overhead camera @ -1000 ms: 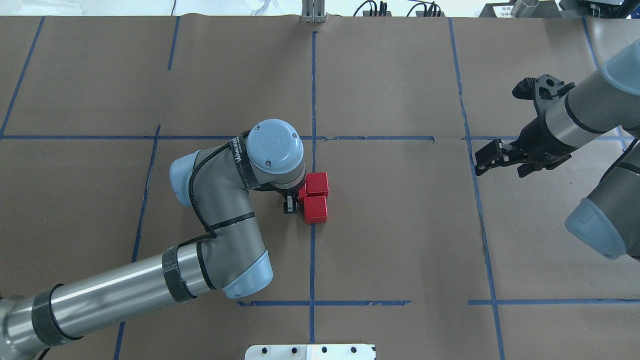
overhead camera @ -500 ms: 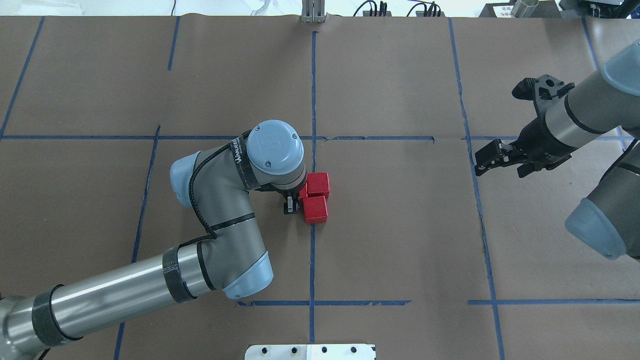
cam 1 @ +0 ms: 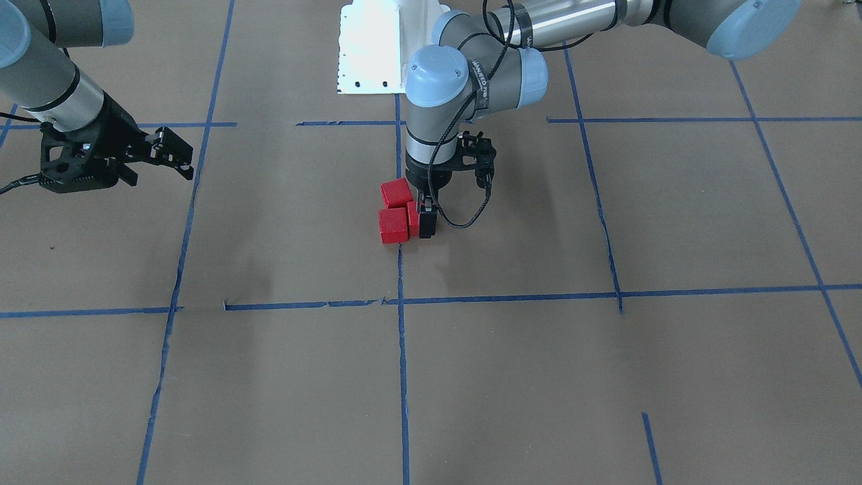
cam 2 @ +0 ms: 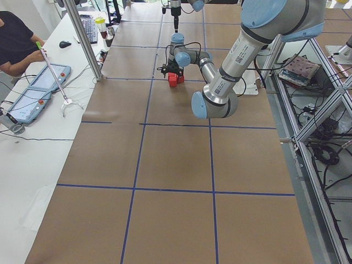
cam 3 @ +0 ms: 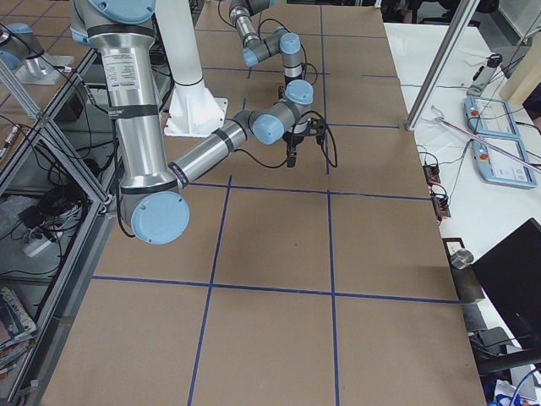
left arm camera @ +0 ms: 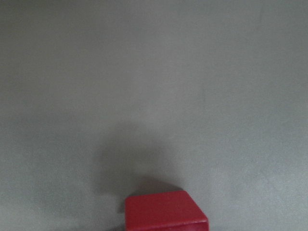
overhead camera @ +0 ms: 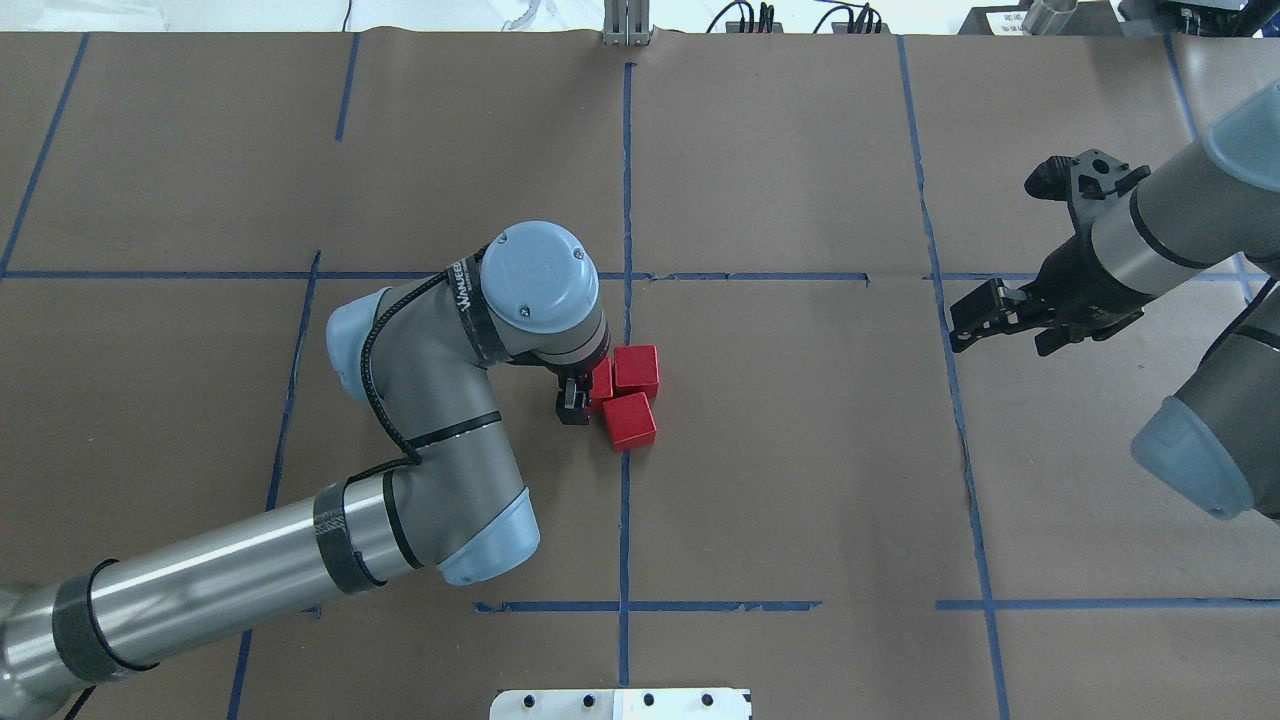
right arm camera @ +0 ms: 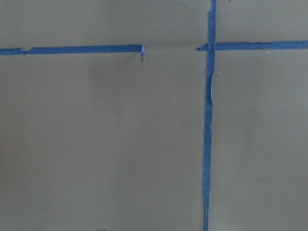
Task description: Form red blocks into L shape at center
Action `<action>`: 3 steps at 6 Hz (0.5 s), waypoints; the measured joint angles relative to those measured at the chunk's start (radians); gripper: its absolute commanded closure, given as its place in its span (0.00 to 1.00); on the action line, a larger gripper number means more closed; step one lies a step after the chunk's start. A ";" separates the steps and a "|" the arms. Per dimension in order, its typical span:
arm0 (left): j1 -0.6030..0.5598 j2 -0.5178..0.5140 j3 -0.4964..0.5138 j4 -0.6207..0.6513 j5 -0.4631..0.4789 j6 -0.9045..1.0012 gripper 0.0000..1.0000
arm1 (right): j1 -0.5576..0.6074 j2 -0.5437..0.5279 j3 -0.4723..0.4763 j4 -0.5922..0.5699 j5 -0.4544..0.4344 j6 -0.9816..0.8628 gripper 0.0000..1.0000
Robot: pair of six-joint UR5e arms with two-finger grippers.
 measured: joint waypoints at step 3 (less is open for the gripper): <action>-0.067 0.059 -0.165 0.096 -0.059 0.162 0.00 | 0.011 -0.015 0.025 0.000 0.005 -0.005 0.00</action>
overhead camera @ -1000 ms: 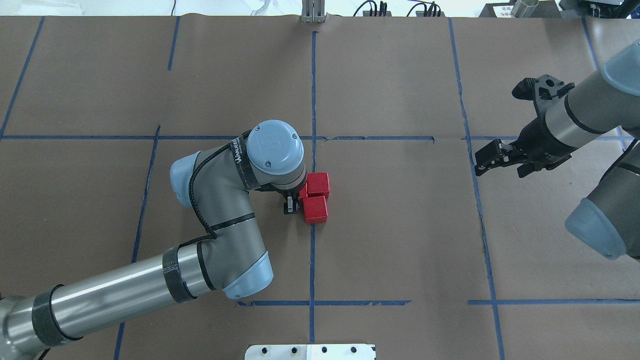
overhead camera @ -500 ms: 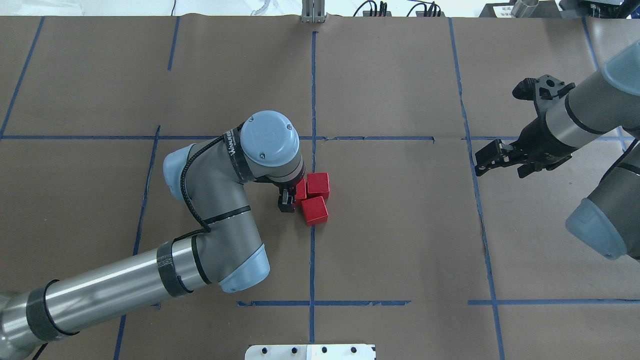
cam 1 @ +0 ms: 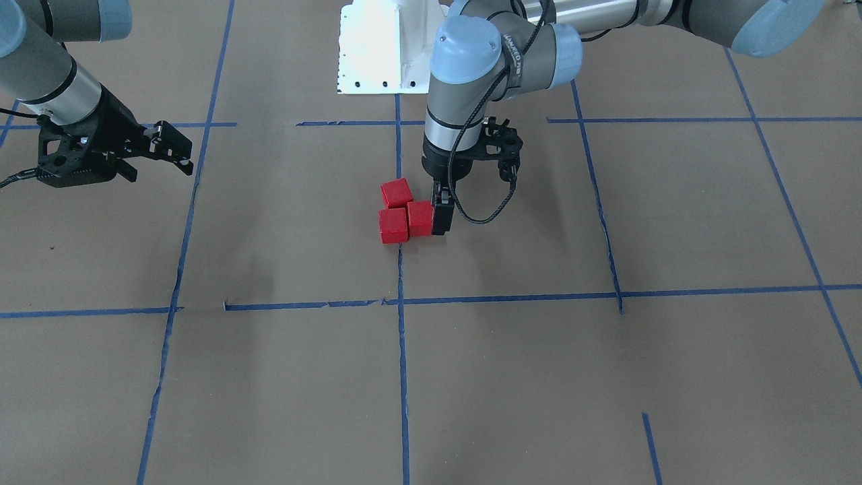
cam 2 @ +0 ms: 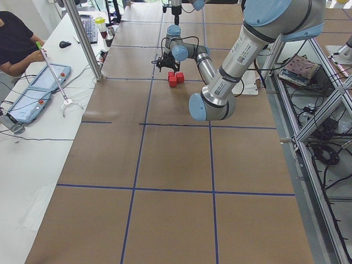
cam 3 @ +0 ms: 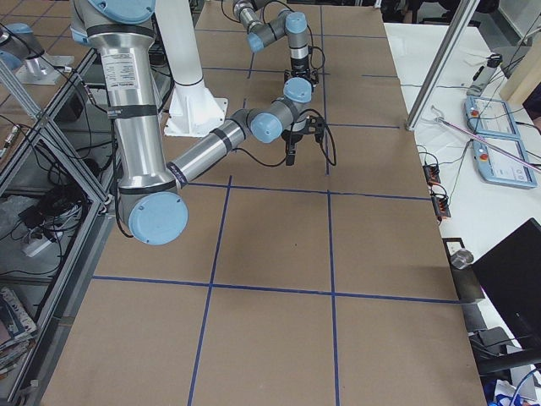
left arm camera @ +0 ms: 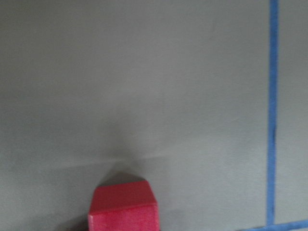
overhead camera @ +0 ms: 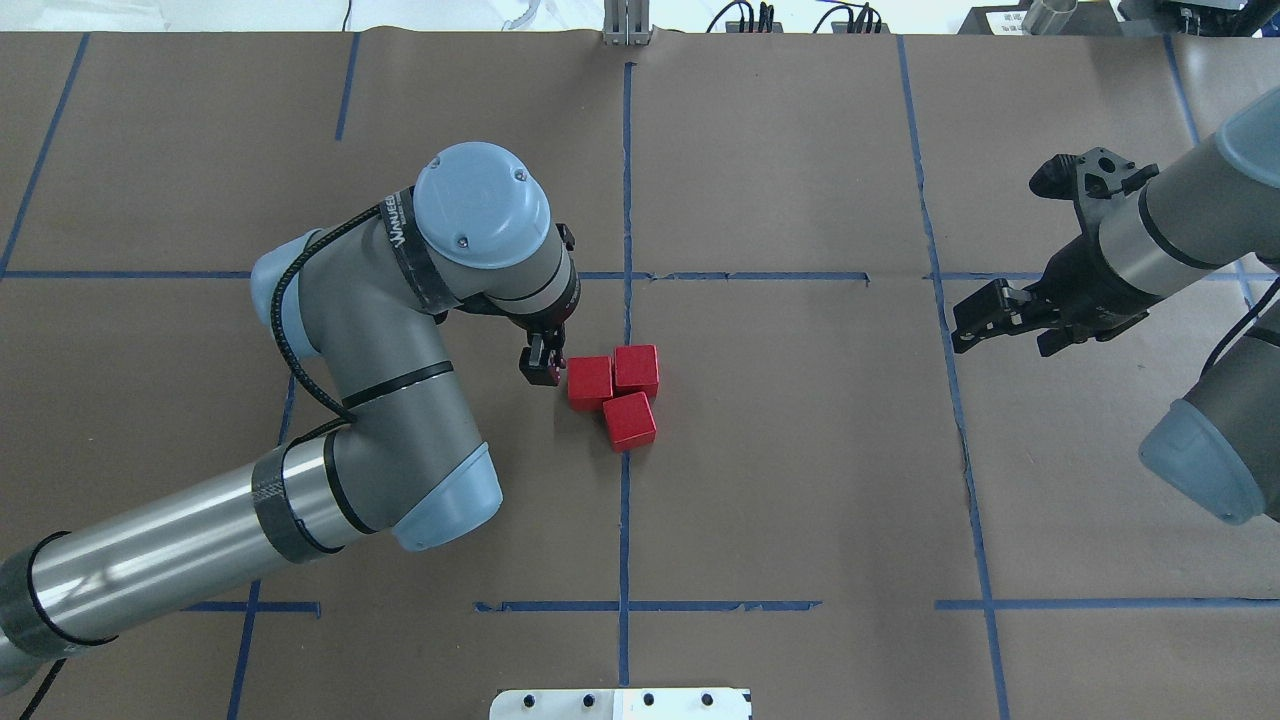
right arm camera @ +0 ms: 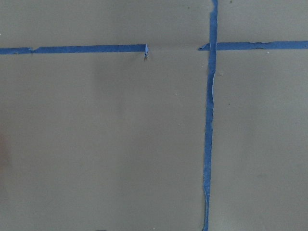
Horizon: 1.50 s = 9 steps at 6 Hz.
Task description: Form red blocks into L shape at center
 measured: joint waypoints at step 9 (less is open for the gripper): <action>-0.577 0.729 -0.327 0.016 -0.405 1.854 0.00 | 0.497 -0.428 -0.011 -0.016 0.099 -0.770 0.00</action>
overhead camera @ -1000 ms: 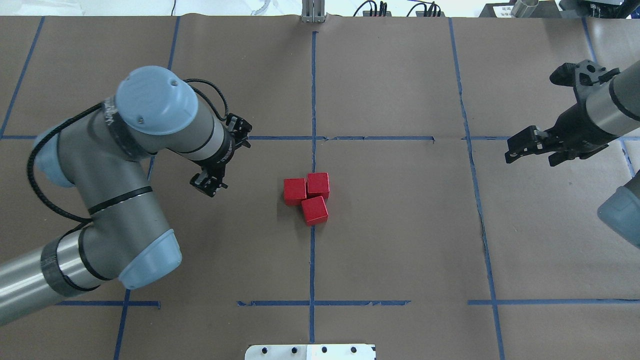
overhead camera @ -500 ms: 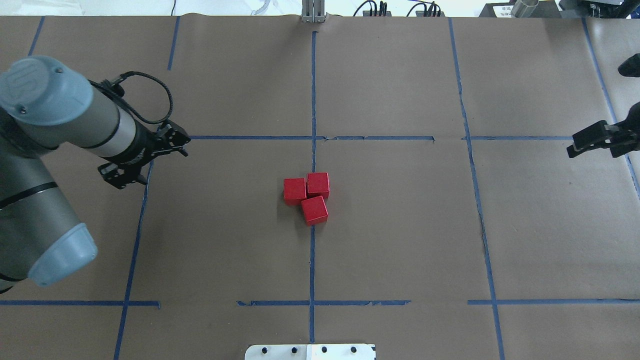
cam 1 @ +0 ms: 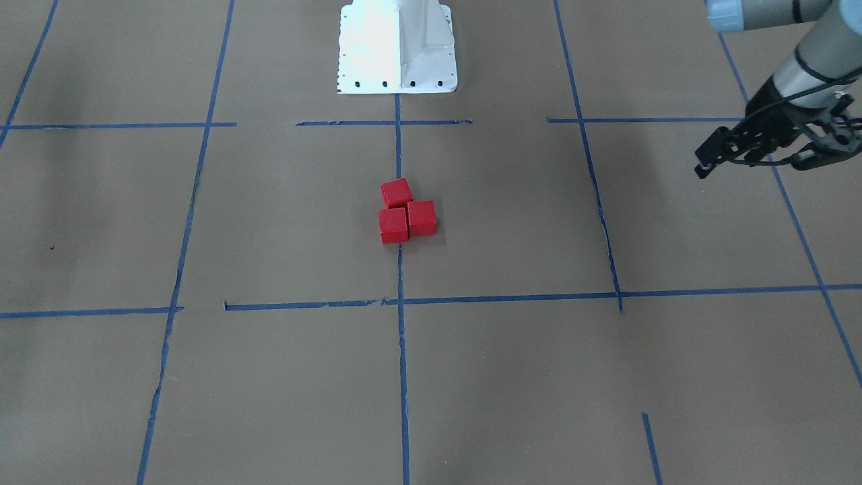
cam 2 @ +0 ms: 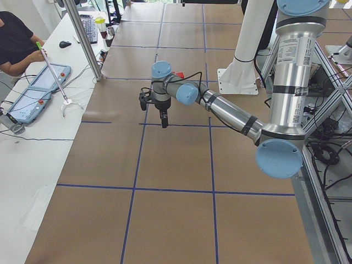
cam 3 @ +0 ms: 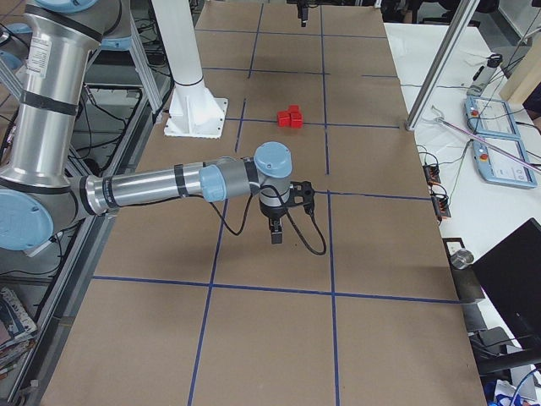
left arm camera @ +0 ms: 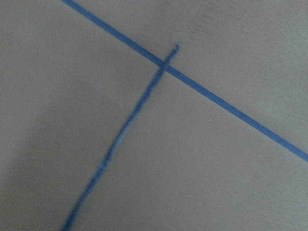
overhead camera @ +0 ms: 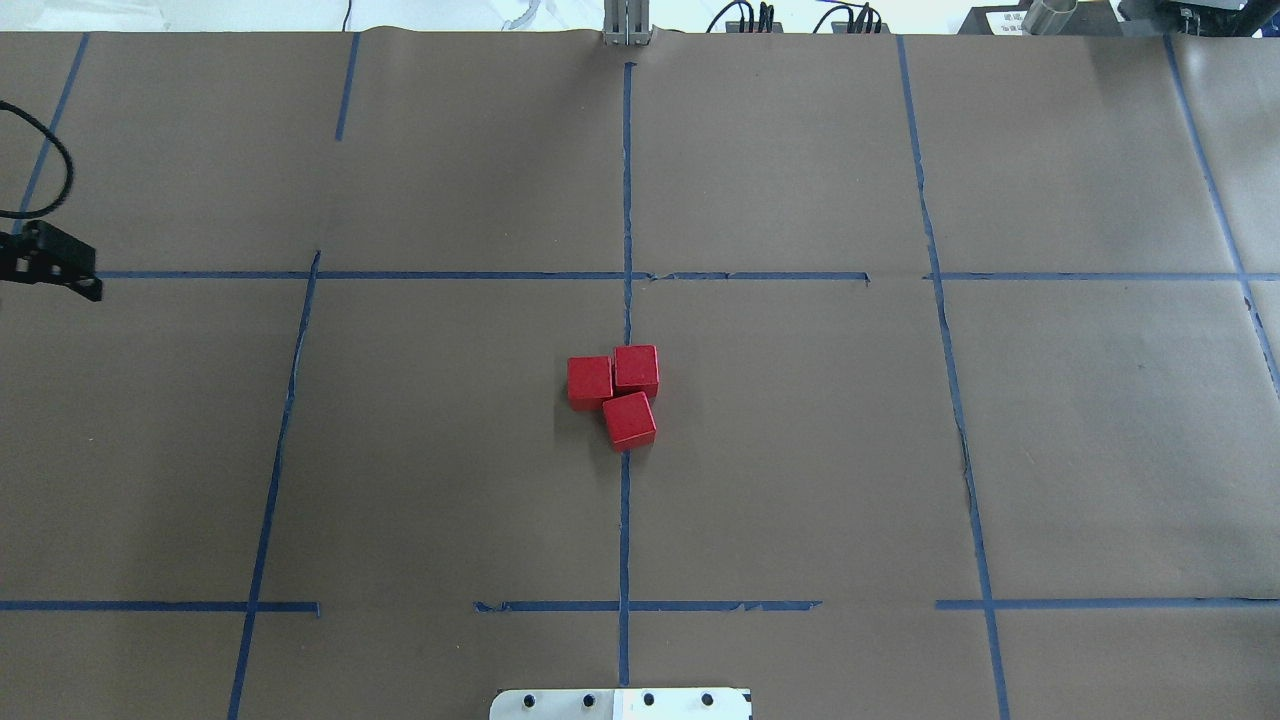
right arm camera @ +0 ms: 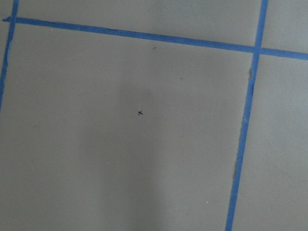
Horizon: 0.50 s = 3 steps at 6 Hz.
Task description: Form red blocks into L shape at center
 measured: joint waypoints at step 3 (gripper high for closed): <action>-0.242 0.073 0.142 0.007 -0.083 0.536 0.00 | 0.086 -0.105 0.003 0.004 0.074 -0.068 0.00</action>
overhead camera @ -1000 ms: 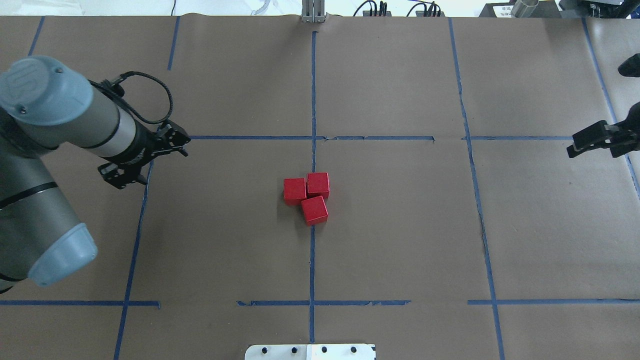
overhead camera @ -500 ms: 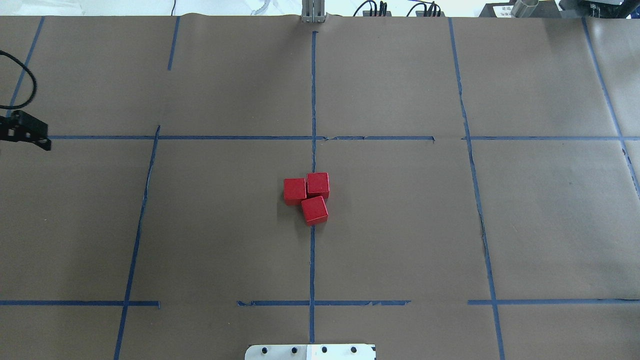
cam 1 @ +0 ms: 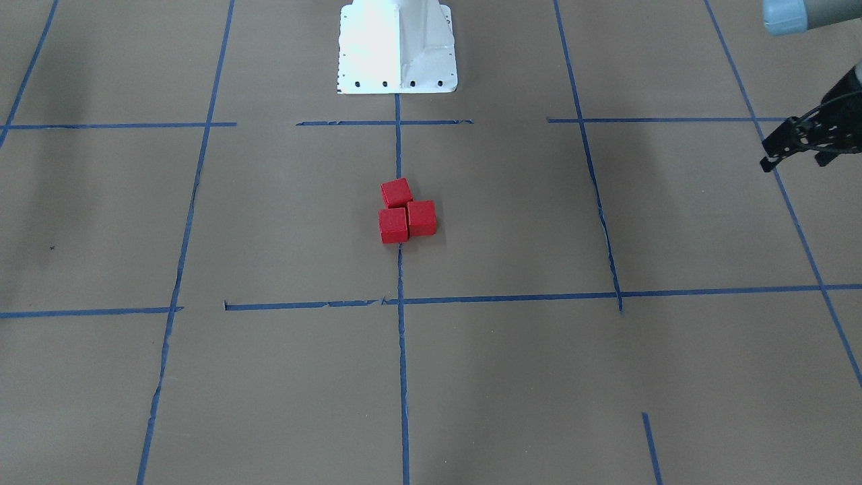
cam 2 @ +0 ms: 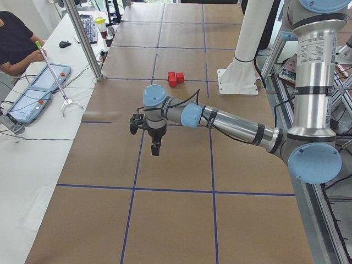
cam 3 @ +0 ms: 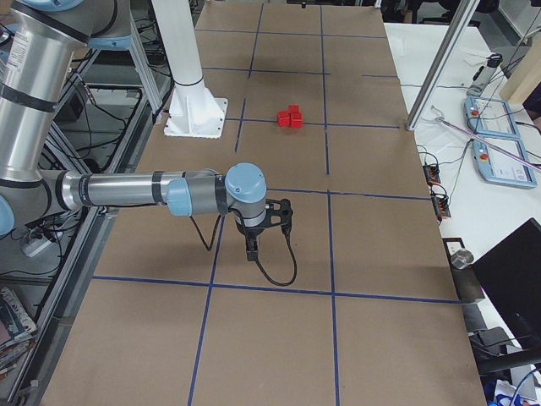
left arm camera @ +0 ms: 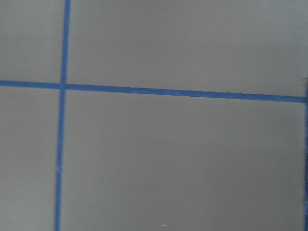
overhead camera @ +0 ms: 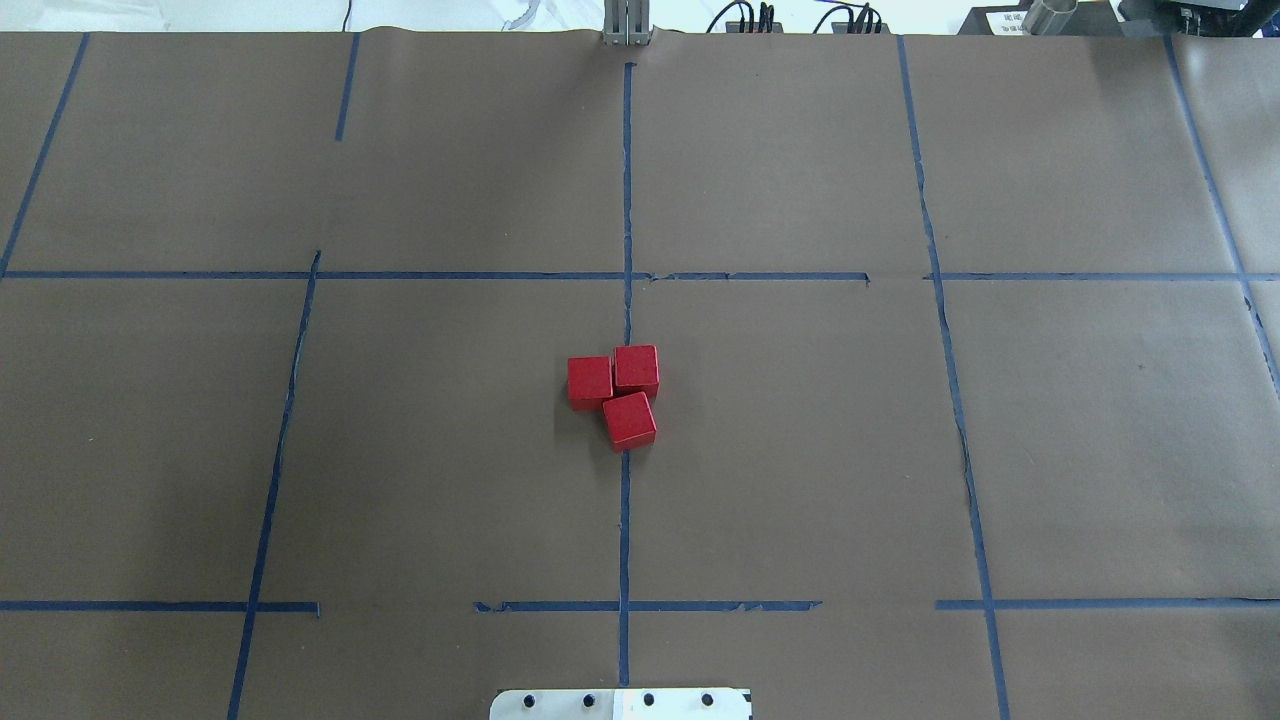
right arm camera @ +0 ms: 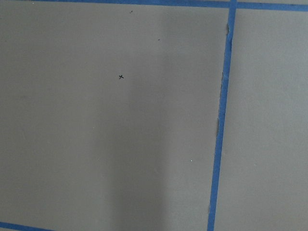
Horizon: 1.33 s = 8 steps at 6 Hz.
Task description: Form red blocks into L shape at center
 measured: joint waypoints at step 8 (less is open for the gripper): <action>-0.141 -0.011 0.112 0.110 -0.062 0.285 0.00 | 0.045 0.027 -0.056 -0.030 -0.019 -0.130 0.00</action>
